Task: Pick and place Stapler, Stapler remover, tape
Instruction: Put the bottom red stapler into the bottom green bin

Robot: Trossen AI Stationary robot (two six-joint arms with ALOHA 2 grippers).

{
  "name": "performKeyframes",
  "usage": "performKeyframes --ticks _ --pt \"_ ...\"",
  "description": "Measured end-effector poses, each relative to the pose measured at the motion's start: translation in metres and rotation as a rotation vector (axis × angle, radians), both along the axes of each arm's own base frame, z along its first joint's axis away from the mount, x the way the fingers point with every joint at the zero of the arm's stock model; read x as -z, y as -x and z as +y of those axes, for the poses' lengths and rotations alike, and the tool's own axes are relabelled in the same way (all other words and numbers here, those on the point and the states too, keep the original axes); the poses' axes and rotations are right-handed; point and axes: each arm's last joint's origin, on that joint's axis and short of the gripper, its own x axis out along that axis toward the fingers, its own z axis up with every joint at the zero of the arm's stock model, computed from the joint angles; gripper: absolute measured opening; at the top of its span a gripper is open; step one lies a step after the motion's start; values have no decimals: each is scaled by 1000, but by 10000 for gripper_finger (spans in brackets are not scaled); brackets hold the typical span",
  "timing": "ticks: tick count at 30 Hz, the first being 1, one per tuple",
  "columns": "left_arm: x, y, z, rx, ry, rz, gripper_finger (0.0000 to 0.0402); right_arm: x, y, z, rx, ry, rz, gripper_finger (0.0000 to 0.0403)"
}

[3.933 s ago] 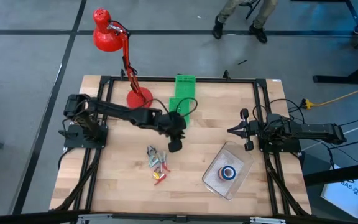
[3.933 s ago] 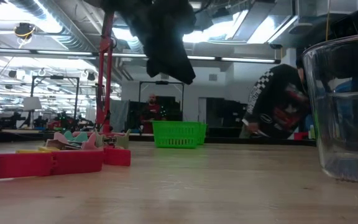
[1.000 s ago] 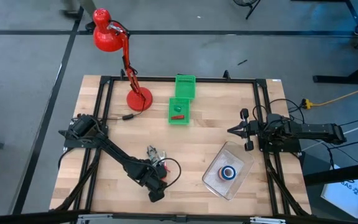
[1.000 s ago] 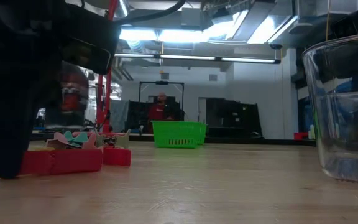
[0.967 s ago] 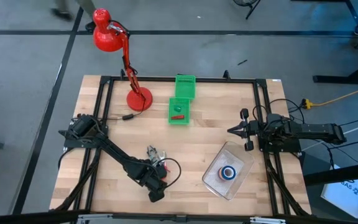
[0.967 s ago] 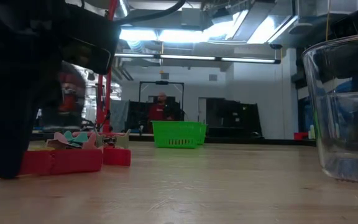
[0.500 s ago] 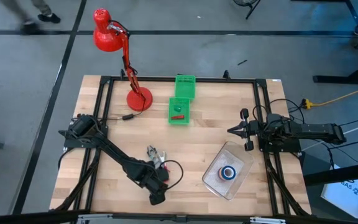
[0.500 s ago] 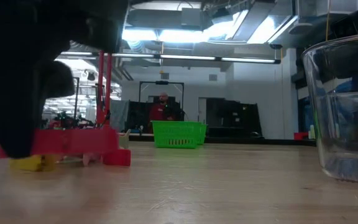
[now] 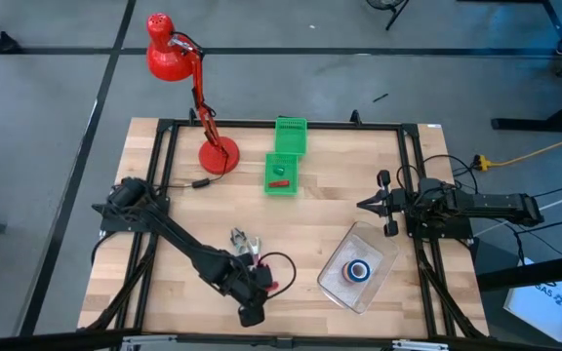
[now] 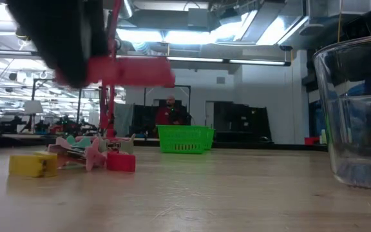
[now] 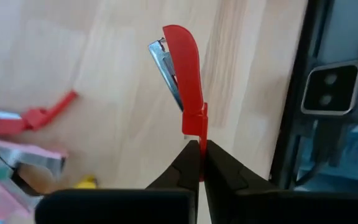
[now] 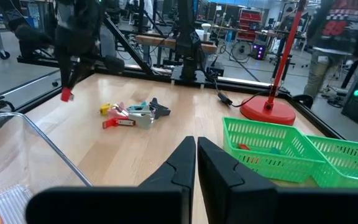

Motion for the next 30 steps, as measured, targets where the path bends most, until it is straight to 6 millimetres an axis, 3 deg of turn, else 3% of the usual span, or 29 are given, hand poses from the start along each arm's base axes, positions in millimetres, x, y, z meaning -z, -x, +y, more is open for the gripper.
performKeyframes --ticks 14,30 --pt "-32 -5 25 -9 -36 -102 4 0 0 0 0 0 -1 21" --pt "-33 -24 63 20 -76 -115 4 0 0 0 0 0 0 21"
